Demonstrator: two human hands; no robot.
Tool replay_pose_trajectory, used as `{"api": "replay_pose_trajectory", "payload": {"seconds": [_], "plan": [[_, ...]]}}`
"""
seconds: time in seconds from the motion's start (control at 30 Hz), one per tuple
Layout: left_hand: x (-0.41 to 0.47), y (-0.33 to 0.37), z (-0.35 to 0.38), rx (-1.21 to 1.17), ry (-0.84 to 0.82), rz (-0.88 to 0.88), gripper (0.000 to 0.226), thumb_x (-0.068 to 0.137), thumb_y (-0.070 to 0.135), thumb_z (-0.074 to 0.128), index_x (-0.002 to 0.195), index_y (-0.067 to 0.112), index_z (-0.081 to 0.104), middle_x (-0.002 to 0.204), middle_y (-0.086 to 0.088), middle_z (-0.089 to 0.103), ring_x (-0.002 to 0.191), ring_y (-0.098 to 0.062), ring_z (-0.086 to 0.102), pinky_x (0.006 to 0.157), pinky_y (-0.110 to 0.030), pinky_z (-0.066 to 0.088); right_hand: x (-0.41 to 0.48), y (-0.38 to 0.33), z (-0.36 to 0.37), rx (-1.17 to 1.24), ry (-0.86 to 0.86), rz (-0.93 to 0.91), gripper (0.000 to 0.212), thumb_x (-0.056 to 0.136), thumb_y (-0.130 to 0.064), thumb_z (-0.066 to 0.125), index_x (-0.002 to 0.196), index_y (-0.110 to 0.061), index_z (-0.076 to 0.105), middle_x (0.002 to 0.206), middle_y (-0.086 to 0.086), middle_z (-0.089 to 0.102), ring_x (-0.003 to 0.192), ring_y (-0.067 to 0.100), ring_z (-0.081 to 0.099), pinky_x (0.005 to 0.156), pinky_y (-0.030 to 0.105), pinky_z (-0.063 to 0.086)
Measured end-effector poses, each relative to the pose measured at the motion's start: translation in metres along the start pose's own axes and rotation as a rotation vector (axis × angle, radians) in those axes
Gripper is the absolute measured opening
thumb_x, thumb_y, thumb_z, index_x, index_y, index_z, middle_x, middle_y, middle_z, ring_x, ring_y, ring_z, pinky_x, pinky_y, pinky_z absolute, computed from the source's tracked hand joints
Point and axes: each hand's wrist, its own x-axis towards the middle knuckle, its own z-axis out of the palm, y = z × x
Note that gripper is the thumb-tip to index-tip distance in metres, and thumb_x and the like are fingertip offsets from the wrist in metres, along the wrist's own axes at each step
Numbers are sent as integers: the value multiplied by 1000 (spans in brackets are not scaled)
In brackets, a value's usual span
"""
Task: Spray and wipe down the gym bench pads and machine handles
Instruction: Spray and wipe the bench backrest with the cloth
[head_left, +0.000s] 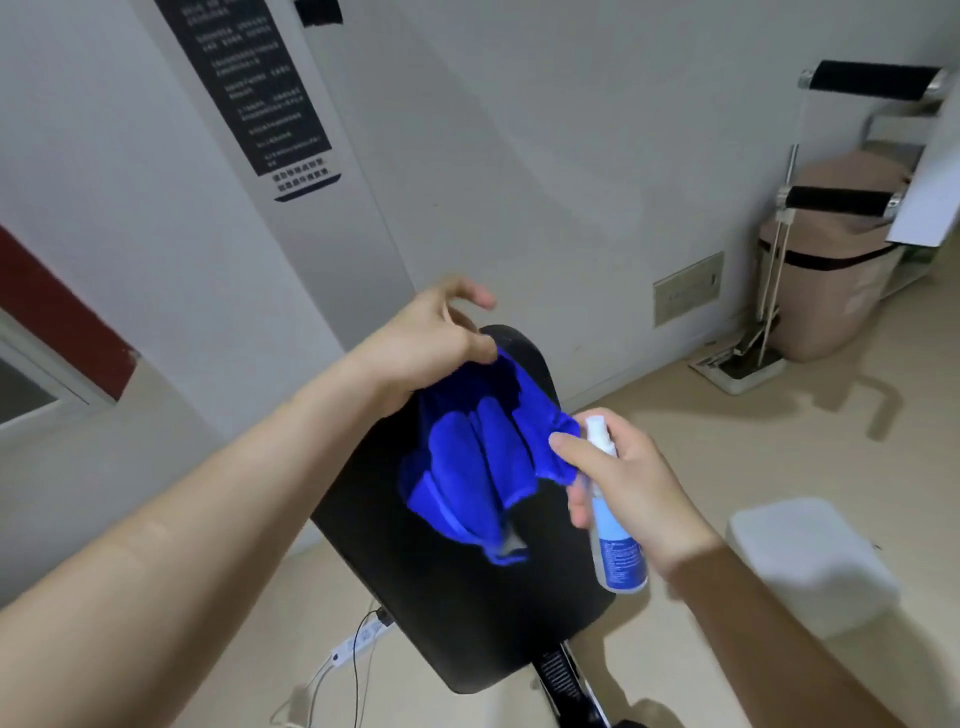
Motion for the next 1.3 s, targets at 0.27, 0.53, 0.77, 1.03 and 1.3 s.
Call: {"api": "replay_pose_trajectory", "payload": {"seconds": [0.27, 0.53, 0.77, 1.03, 1.3], "plan": [[-8, -64, 35, 1079, 430, 925, 23, 89, 1, 49, 104, -1, 67, 110, -20, 65, 102, -38, 61, 91, -43, 44, 1, 24, -5, 290, 18, 302, 54, 94, -51, 48, 65, -5, 48, 57, 14, 42, 46, 24, 41, 50, 29, 41], [-28, -122, 78, 1599, -55, 907, 60, 100, 27, 27, 149, -3, 10, 157, -20, -1, 146, -31, -7, 119, -49, -4, -2, 41, -10, 241, 87, 246, 54, 95, -38, 43, 52, -5, 47, 48, 17, 44, 39, 24, 42, 47, 28, 40], [-53, -162, 84, 1787, -409, 1049, 56, 99, 17, 29, 152, 6, 13, 160, -12, 2, 146, -26, -9, 106, -49, -21, -10, 39, -14, 115, 38, 170, 53, 96, -37, 41, 58, -1, 49, 49, 19, 46, 43, 26, 44, 52, 31, 44], [-57, -112, -11, 1540, 167, 953, 51, 96, 8, 25, 144, 7, 42, 152, -13, 37, 141, -32, 32, 114, -46, 19, -14, 36, -15, -2, -68, 204, 52, 95, -40, 41, 61, -2, 50, 54, 18, 49, 46, 26, 47, 53, 30, 46], [-23, -80, 49, 1416, 454, 816, 48, 99, 16, 43, 145, 4, 38, 152, -16, 37, 141, -33, 33, 116, -46, 20, -18, 63, -29, 63, 25, 321, 57, 92, -44, 47, 52, -5, 53, 49, 17, 57, 54, 30, 59, 59, 30, 50]]}}
